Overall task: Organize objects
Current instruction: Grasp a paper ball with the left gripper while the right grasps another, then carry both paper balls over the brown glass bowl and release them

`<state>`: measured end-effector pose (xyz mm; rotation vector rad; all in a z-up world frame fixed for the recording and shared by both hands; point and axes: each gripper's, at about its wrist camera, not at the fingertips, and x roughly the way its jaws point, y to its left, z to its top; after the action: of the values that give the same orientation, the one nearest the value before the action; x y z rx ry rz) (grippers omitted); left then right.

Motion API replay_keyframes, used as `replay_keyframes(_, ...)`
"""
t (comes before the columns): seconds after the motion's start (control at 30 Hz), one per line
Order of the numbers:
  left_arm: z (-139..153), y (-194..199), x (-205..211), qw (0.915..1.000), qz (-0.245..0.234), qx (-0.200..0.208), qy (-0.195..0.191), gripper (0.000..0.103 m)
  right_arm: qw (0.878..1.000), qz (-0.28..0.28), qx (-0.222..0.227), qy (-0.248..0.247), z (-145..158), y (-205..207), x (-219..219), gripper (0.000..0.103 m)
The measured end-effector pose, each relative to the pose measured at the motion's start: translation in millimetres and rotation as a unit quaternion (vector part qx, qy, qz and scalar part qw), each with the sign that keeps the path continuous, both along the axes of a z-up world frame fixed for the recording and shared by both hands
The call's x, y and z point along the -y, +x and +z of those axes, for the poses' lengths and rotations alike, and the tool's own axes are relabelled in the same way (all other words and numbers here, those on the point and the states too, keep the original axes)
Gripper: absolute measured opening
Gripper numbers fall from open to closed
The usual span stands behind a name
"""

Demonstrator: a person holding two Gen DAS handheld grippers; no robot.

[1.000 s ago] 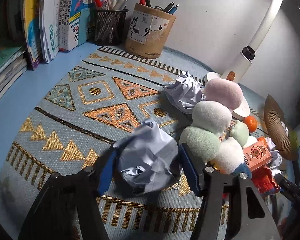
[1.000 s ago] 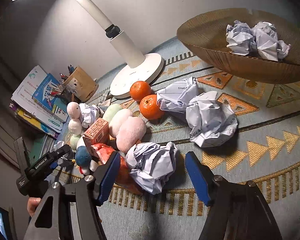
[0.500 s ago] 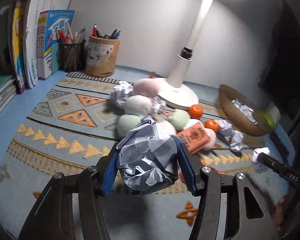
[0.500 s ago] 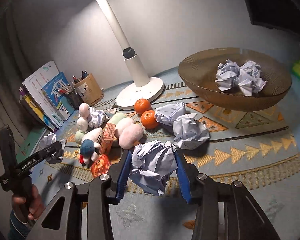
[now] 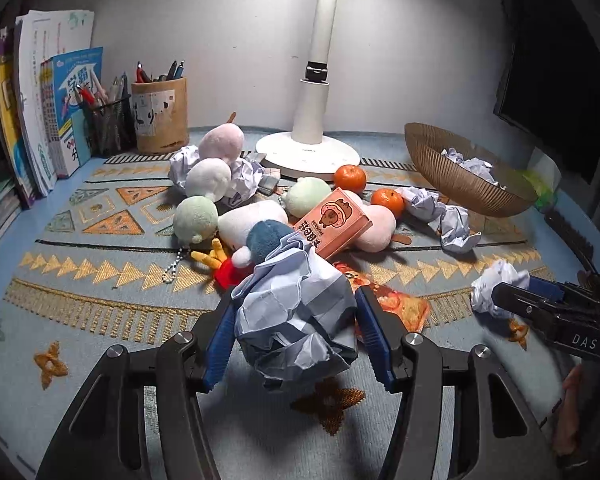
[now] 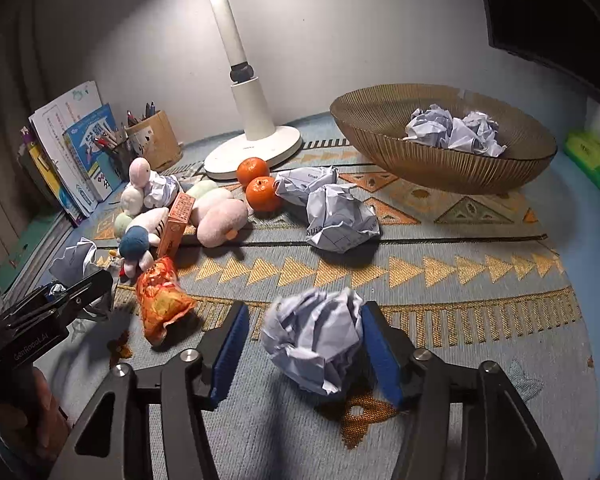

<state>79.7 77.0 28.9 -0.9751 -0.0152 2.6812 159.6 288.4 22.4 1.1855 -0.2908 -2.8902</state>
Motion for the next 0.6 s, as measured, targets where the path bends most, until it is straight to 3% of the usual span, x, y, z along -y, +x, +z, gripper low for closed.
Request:
replay_keyframes(0.13, 1.1, 2.9, 0.4, 1.0, 0.005, -0.008, -0.004, 0.055, 1.0, -0.003, 0.001, 0.012, 0.1, 0.4, 3.4, 0.092)
replay_keyframes(0.6, 0.3, 3.1, -0.7, 0.9999, 0.005, -0.009, -0.006, 0.056, 1.0, -0.014, 0.001, 0.028, -0.3, 0.0, 4.7, 0.092)
